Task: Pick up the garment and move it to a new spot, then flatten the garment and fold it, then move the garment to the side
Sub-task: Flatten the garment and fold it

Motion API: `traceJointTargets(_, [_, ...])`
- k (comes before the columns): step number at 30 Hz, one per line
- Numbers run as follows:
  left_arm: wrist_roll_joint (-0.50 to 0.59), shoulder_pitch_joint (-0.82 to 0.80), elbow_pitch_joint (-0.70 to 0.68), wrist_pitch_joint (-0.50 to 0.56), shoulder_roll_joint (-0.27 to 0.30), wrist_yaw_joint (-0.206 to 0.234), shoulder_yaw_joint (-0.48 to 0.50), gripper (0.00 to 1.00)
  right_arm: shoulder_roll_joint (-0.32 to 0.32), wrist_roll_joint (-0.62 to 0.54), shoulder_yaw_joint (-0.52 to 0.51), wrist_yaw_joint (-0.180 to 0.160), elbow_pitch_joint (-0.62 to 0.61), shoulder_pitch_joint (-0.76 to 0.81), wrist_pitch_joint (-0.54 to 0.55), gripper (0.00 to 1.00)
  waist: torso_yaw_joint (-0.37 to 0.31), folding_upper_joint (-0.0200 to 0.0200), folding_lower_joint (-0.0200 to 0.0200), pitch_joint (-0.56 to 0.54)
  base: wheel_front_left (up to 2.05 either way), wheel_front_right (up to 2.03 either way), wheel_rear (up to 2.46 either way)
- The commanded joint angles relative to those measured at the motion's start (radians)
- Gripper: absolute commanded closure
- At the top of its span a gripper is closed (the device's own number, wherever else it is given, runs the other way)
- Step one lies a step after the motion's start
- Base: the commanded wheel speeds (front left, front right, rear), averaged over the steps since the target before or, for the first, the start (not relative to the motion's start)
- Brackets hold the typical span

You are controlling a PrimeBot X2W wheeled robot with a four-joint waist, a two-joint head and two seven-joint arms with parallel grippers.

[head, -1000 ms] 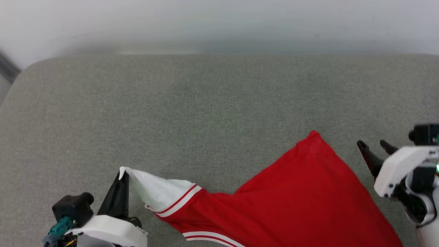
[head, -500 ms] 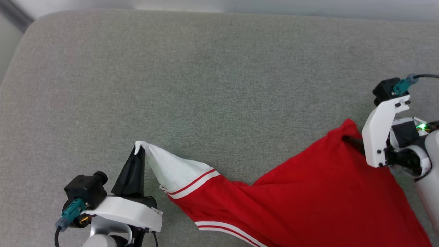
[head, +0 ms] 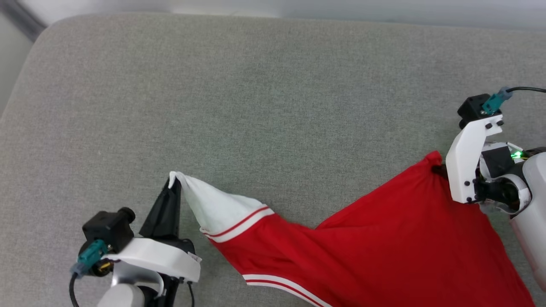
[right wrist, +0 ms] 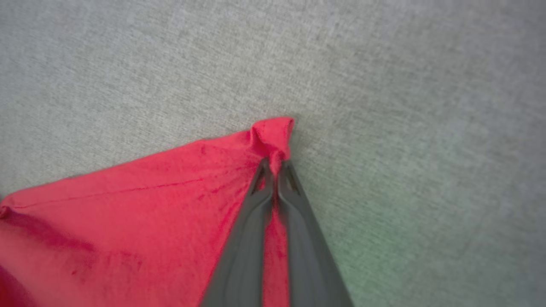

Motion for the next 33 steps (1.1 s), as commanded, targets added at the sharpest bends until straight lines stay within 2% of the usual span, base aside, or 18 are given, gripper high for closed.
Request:
traceJointTargets(1, [0.005,-0.018,0.001,0.0,0.007,-0.004,0.006,1.0,0.003,-0.007,-0.002,-0.001,0.013,-0.005,-0.015,1.0,-0.006,0.0,-0.0001,-0.012,0.0,0.0,0.0])
traceJointTargets(7, [0.026,-0.113,0.012,0.024,0.05,-0.009,0.022,1.0,0.026,-0.079,-0.061,-0.001,0.037,-0.048,-0.176,1.0,-0.041,0.0,-0.0001,-0.072,0.0,0.0,0.0])
traceJointTargets(14, [-0.017,-0.346,0.082,0.102,0.091,-0.069,0.054,1.0,0.107,-0.172,-0.166,-0.001,0.096,-0.139,-0.338,1.0,-0.108,0.0,-0.0001,-0.107,0.0,0.0,0.0])
traceJointTargets(22, [-0.017,-0.697,0.29,0.155,0.09,-0.116,0.058,1.0,0.169,-0.268,-0.267,-0.001,0.172,-0.321,-0.481,1.0,-0.156,0.0,-0.0001,-0.097,0.0,0.0,0.0])
traceJointTargets(29, [0.007,-1.016,0.506,0.113,0.095,-0.158,0.067,1.0,0.186,-0.311,-0.306,-0.001,0.201,-0.527,-0.549,1.0,-0.19,0.0,-0.0001,-0.026,0.0,0.0,0.0])
traceJointTargets(33, [0.035,-1.18,0.601,0.101,0.118,-0.173,0.061,1.0,0.192,-0.342,-0.322,-0.001,0.218,-0.647,-0.595,1.0,-0.204,0.0,-0.0001,0.03,0.0,0.0,0.0])
